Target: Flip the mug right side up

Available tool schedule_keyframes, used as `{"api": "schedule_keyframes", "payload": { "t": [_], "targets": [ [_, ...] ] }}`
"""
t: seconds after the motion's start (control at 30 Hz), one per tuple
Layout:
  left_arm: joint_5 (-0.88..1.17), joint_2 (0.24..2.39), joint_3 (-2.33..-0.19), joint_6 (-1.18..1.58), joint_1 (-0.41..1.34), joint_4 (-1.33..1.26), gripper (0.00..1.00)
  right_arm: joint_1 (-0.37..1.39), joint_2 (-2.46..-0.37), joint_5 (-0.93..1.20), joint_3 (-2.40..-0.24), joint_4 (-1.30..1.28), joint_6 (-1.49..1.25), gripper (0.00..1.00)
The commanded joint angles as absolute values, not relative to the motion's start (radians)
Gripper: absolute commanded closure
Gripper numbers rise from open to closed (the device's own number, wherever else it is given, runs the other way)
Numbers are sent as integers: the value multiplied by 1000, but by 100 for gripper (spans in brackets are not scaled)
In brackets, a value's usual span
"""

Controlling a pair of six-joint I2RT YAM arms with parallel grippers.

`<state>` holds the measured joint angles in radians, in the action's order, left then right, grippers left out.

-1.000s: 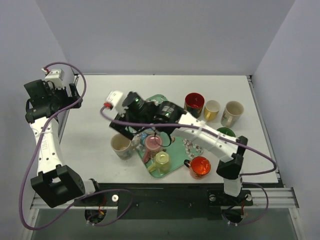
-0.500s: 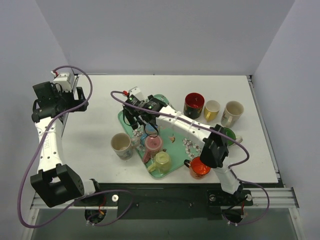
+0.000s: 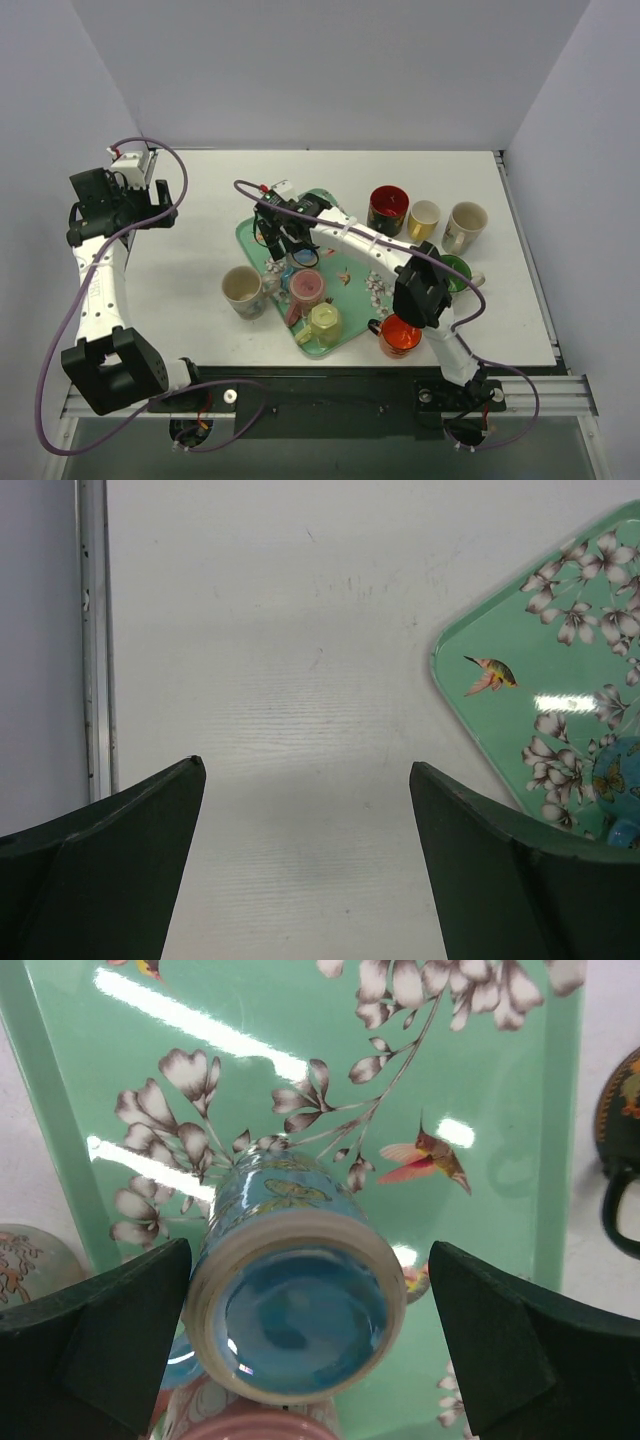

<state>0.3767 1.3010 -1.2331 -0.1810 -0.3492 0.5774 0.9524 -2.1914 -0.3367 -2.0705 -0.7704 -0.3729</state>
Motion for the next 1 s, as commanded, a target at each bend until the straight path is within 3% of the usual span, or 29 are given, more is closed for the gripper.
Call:
{"api": "schedule_keyframes", "payload": {
  "t": [0.0, 0.3, 0.43, 0.57, 0.77, 0.83, 0.97],
  "targets": [
    [391, 1270, -1230, -198, -344, 526, 6, 907, -2165, -191, -1965, -714, -434, 0],
    [394, 1264, -1227, -201, -341, 528, 6, 900, -2189, -152, -1925, -684, -465, 1],
    [394, 1262, -1229, -201, -339, 526, 6, 900, -2184, -141, -1917, -698, -474, 12],
    [399, 1262, -1232, -195, -334, 528, 6, 893, -2190, -149, -1933, -745, -469, 26],
    [396, 1258, -1232, -193, -327, 528, 6, 865, -2178, -132, -1942, -752, -457, 75],
    [396, 1258, -1235, -190, -322, 528, 6, 861, -2168, -158, -1957, -752, -442, 100],
    [394, 1259, -1244, -192, -292, 545, 6, 844, -2120, -190, -1983, -724, -414, 100]
  ]
}}
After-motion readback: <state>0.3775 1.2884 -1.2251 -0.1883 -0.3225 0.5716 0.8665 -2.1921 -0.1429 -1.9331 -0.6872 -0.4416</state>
